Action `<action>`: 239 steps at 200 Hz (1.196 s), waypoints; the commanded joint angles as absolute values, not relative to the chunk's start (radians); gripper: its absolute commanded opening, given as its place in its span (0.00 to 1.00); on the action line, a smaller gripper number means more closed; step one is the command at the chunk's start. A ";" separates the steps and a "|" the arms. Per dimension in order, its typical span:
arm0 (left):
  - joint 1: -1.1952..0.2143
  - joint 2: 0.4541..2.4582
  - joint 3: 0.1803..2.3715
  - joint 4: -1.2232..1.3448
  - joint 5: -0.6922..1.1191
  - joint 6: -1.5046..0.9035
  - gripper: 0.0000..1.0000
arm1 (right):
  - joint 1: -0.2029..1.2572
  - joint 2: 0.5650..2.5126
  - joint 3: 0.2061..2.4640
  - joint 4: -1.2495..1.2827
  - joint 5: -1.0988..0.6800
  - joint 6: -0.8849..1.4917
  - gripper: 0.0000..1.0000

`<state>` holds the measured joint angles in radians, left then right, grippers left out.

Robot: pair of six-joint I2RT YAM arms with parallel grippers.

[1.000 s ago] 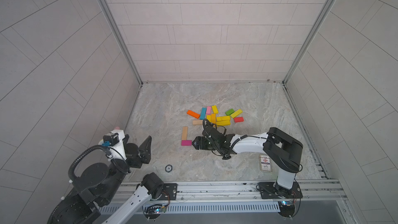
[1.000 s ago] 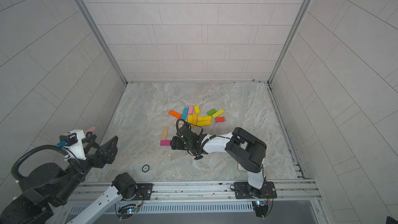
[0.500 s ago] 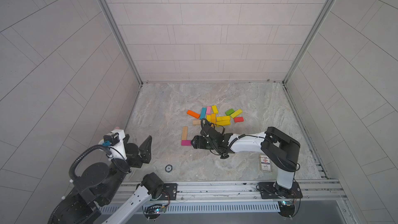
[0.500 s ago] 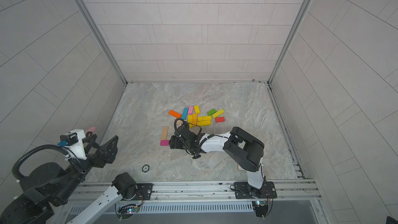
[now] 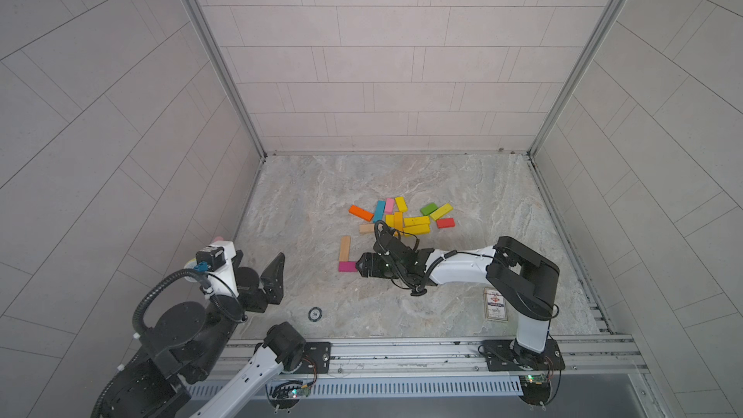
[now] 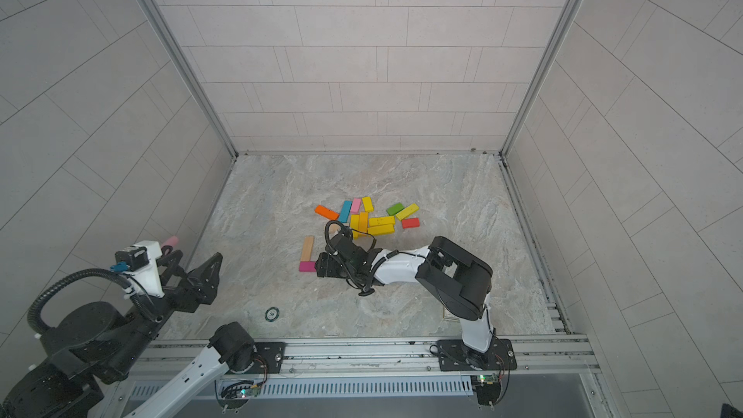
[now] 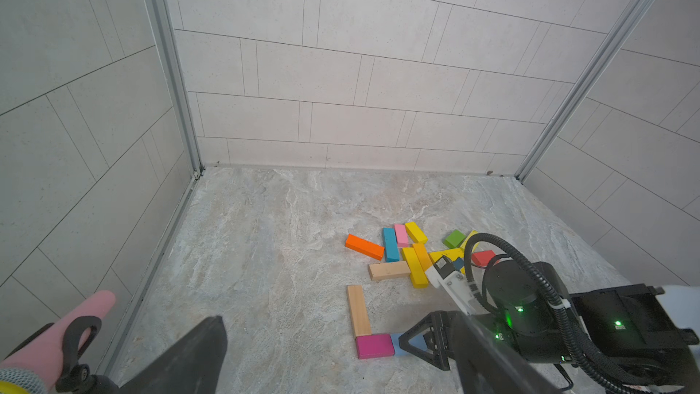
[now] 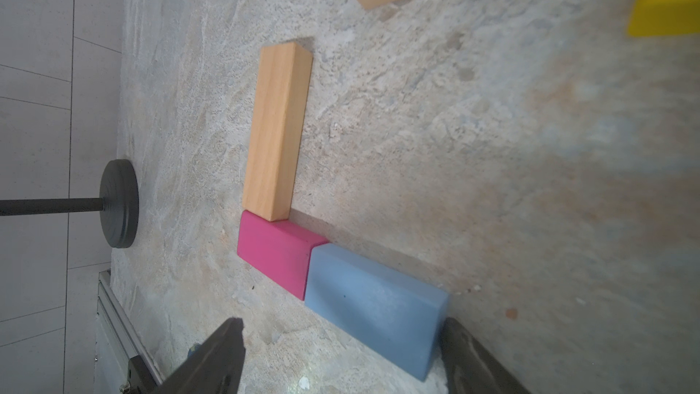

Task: Assemble the letter h with building blocks
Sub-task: Assemble the building block at the center of the board.

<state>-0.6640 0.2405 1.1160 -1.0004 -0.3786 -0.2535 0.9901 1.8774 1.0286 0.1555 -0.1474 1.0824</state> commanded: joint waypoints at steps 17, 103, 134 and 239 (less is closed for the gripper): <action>-0.668 0.250 1.104 -0.985 -0.386 -0.247 1.00 | 0.994 1.914 1.037 0.122 -0.132 1.103 0.83; -0.667 0.252 1.100 -0.980 -0.382 -0.246 1.00 | 0.960 1.840 1.013 0.101 -0.082 1.082 0.86; -0.667 0.272 1.106 -0.985 -0.367 -0.256 1.00 | 0.914 1.703 0.998 -0.004 -0.005 1.014 0.85; -0.667 0.746 0.908 -0.634 -0.003 -0.556 0.95 | 0.788 1.282 0.768 -0.237 0.052 0.841 0.78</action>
